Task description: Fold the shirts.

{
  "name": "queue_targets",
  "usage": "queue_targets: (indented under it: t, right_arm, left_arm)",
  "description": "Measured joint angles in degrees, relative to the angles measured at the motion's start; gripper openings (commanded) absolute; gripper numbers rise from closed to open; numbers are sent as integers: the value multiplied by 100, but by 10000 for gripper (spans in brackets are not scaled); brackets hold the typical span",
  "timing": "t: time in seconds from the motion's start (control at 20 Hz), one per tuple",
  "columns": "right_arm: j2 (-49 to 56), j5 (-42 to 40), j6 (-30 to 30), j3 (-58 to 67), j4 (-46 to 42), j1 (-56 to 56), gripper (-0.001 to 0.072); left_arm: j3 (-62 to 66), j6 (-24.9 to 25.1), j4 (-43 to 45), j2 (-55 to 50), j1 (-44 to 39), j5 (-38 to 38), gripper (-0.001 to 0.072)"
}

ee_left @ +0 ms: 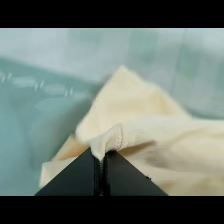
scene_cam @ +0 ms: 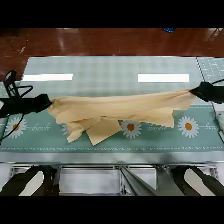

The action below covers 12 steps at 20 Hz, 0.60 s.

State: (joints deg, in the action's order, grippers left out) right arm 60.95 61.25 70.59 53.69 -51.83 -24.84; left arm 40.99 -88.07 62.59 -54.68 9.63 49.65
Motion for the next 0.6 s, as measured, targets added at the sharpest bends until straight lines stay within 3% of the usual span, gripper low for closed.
queue_targets:
  t: [0.3, 0.35, 0.4, 0.45, 0.5, 0.55, 0.6]
  right_arm:
    - [2378, -343, -50, 1523, 439, 507, 18]
    - [2675, -361, 46, 1786, 476, 570, 46]
    - [2914, -365, 192, 2000, 492, 614, 208]
    - [3110, -369, 358, 2177, 503, 643, 406]
    - [3265, -387, 501, 2330, 516, 656, 414]
    - [3370, -356, 590, 2450, 511, 656, 414]
    - [3456, -256, 680, 2592, 468, 616, 413]
  left_arm:
    - [1408, 131, -658, -2081, -37, -636, 22]
    - [1694, 188, -691, -2363, -42, -590, 22]
    - [1965, 227, -734, -2616, -42, -540, 26]
    - [2194, 260, -750, -2826, -50, -435, 92]
    - [2402, 282, -756, -3010, -52, -337, 360]
    - [2614, 304, -765, -3158, -55, -229, 501]
    - [2806, 326, -732, -3263, -37, -96, 506]
